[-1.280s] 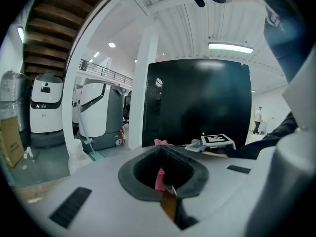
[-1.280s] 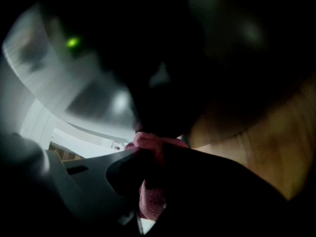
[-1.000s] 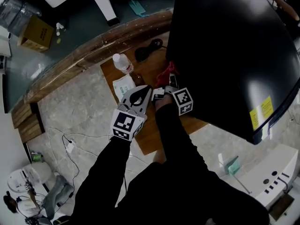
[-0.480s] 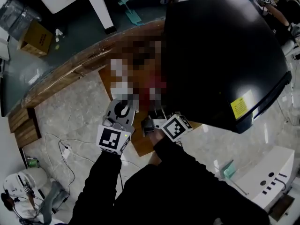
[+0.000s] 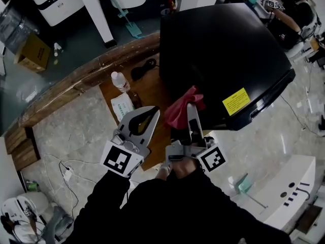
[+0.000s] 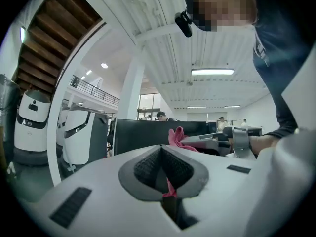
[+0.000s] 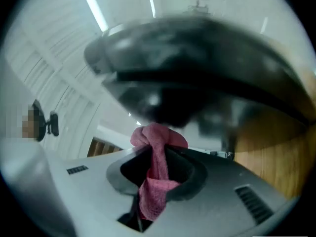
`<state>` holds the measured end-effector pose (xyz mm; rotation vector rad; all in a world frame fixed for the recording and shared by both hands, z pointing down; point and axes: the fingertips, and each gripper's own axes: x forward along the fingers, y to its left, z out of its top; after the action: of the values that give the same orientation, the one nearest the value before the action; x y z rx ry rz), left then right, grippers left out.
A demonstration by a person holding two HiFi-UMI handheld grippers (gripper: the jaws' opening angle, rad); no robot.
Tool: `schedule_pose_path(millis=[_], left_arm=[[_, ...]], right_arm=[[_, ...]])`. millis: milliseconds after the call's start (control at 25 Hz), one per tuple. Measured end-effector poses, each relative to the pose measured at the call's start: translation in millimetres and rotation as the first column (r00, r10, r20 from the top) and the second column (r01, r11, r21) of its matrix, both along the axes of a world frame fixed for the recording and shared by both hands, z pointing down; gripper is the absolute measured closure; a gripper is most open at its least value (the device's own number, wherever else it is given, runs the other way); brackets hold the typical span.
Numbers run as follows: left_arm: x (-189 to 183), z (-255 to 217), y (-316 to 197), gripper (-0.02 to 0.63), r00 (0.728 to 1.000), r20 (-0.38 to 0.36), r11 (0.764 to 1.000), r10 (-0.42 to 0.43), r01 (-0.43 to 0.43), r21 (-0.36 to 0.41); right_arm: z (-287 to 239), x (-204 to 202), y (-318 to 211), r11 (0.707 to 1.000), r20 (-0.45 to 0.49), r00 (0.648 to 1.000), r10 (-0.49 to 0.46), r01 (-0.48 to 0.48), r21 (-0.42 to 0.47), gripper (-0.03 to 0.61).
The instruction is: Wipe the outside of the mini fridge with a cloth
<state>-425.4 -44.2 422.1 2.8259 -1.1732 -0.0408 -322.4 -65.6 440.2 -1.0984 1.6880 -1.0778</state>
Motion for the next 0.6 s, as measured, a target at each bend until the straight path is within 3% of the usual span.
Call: schedule_pose_path(millis=[120, 240, 320, 440, 600], left_arm=[[15.7, -1.3, 0.7, 0.607, 0.999, 0.010, 0.999, 0.032, -0.032, -0.027], [24.9, 0.1, -3.2, 0.607, 0.999, 0.016, 0.999, 0.051, -0.051, -0.002], [30.3, 8.1, -4.7, 0.607, 0.998, 0.029, 0.998, 0.058, -0.057, -0.024], [35.7, 27.6, -6.4, 0.607, 0.996, 0.052, 0.994, 0.067, -0.062, -0.087], [40.6, 62.6, -13.5, 0.607, 0.994, 0.064, 0.991, 0.088, -0.080, -0.109]], right_arm=[[9.4, 20.5, 1.4, 0.998, 0.055, 0.997, 0.051, -0.049, -0.043, 0.500], [28.1, 25.8, -2.4, 0.993, 0.129, 0.989, 0.070, -0.057, -0.102, 0.500], [38.8, 27.5, -5.7, 0.991, 0.156, 0.985, 0.072, -0.053, -0.123, 0.500], [59.7, 28.5, -10.1, 0.988, 0.156, 0.985, 0.071, -0.048, -0.147, 0.501], [105.6, 28.4, -12.2, 0.975, 0.123, 0.989, 0.081, -0.053, -0.217, 0.502]])
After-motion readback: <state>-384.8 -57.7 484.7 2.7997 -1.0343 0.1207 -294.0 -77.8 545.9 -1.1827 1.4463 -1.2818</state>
